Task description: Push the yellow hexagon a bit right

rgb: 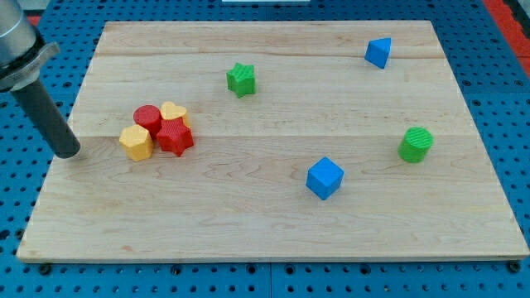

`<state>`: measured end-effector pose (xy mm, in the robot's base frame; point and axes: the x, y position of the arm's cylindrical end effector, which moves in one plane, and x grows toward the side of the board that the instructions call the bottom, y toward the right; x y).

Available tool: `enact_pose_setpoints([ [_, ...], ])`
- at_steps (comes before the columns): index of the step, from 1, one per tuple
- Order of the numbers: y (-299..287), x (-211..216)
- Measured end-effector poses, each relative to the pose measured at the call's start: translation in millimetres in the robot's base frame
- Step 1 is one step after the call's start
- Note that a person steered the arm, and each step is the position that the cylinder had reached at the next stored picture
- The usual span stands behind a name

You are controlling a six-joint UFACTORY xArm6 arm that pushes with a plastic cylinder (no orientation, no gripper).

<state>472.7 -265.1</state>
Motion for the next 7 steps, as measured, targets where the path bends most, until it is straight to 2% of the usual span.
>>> enact_pose_setpoints([
  [5,64.1,1.0],
  [7,66.4,0.4],
])
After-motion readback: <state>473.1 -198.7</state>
